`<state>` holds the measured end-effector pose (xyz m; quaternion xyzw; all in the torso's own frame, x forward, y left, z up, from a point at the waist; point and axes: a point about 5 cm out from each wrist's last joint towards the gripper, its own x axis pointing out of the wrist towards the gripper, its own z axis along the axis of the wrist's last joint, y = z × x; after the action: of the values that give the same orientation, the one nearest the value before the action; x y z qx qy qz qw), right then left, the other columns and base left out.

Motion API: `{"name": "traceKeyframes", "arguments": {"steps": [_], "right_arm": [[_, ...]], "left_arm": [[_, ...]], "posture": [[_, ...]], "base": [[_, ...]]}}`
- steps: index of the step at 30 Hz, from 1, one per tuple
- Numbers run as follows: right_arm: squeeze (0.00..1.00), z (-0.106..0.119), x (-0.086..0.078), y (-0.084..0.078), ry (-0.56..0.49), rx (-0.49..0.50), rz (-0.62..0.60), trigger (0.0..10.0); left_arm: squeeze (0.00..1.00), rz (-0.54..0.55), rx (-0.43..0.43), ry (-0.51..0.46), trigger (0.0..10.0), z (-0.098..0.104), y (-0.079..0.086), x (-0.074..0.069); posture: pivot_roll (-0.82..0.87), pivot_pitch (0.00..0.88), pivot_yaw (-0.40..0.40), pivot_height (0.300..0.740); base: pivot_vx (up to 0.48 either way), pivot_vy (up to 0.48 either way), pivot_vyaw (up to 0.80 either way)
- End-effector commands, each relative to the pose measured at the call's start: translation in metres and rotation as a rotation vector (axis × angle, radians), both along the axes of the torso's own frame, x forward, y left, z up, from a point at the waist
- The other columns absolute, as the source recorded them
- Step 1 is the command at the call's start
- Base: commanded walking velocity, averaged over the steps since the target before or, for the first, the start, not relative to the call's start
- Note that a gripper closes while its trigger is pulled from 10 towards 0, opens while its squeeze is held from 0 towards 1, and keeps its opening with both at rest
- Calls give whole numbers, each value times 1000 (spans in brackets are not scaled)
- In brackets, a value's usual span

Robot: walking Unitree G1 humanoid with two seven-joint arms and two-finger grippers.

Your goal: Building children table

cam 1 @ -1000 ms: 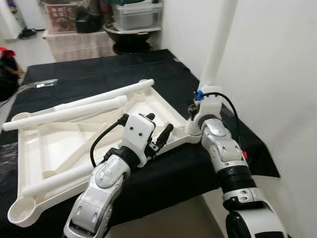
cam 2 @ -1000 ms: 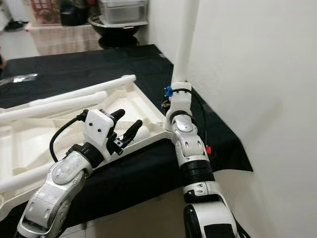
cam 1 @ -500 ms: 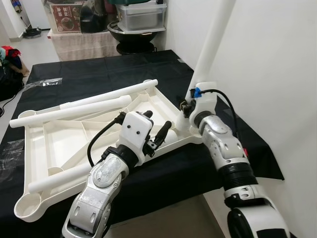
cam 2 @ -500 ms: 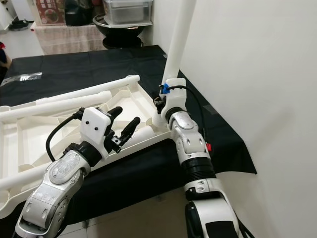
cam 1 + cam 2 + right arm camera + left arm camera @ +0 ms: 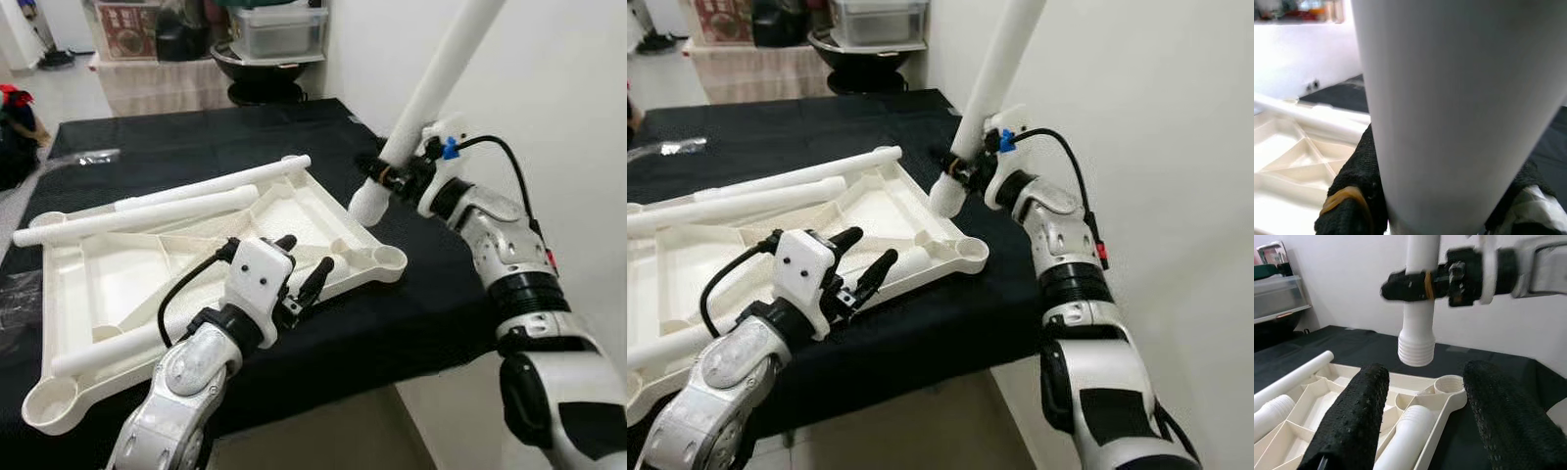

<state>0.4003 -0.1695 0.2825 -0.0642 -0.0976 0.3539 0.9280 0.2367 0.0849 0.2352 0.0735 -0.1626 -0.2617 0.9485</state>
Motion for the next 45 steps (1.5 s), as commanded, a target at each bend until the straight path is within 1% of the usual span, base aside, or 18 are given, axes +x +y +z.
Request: {"name": "traceKeyframes", "arguments": {"steps": [1, 4, 5, 7, 8, 9, 12, 14, 16, 21, 29, 31, 32, 33, 34, 37, 43, 45], "right_arm": [[0, 8, 2, -4, -37, -40, -6, 0], [0, 13, 2, -6, -43, -38, 17, 0], [0, 15, 1, -6, -43, -49, 40, 0], [0, 19, 1, -7, -42, -62, 68, 0], [0, 21, 0, -8, -32, -70, 90, 0], [0, 23, -2, -12, -19, -99, 139, 0], [0, 22, -4, -16, 6, -125, 175, 0], [0, 20, -7, -21, 24, -177, 217, 0], [0, 23, -8, -25, 22, -183, 222, 0], [0, 27, -9, -29, 4, -178, 223, 0], [0, 36, -9, -42, -43, -165, 142, 0], [0, 41, -11, -49, -51, -166, 125, 0], [0, 41, -11, -49, -51, -166, 125, 0], [0, 45, -13, -55, -55, -170, 121, 0], [0, 45, -13, -55, -55, -170, 121, 0], [0, 48, -15, -60, -59, -179, 132, 0], [0, 47, -16, -58, -67, -186, 162, 0], [0, 42, -17, -53, -57, -191, 212, 0]], "left_arm": [[0, -10, 0, 19, 10000, 0, -1, -5], [0, -6, -2, 24, 10000, 1, -1, -7], [0, -5, -2, 24, 10000, 3, 0, -10], [0, -4, -2, 24, 10000, 5, 1, -14], [0, 0, -1, 25, 10000, 7, 2, -15], [0, 6, 6, 26, 10000, 9, 5, -18], [0, 11, 8, 30, 10000, 9, 7, -19], [0, 21, 16, 33, 10000, 10, 10, -20], [0, 34, 33, 34, 10000, 10, 13, -20], [0, 41, 30, 42, 10000, 11, 15, -22], [0, 51, 52, 61, 10000, 12, 17, -26], [0, 26, 79, 99, 10000, 5, 20, -32], [0, 26, 79, 99, 10000, 5, 20, -32], [0, -21, 103, 148, 10000, -3, 22, -41], [0, -21, 103, 148, 10000, -3, 22, -41], [0, -85, 145, 205, 10000, -15, 22, -52], [0, -89, 172, 215, 10000, -20, 21, -53], [0, -80, 169, 211, 10000, -20, 19, -50]], "posture": [[82, 204, -95, 740], [82, 204, -95, 740], [90, 252, -101, 740], [90, 252, -101, 740], [95, 278, -100, 740], [101, 297, -102, 740], [101, 297, -102, 740], [106, 313, -100, 740], [106, 321, -97, 740], [111, 332, -98, 740], [117, 333, -98, 740], [122, 328, -97, 740], [122, 328, -97, 740], [126, 324, -94, 740], [126, 324, -94, 740], [126, 316, -87, 740], [122, 312, -82, 740], [126, 312, -75, 740]], "base": [[0, 0, 0], [0, 0, 0], [0, 0, 0], [0, 0, 0], [0, 0, 0], [0, 0, 0], [0, 0, 0], [0, 0, 0], [0, 0, 0], [0, 0, 0], [0, 0, 0], [0, 0, 0], [0, 0, 0], [0, 0, 0], [0, 0, 0], [0, 0, 0], [0, 0, 0], [0, 0, 0]]}}
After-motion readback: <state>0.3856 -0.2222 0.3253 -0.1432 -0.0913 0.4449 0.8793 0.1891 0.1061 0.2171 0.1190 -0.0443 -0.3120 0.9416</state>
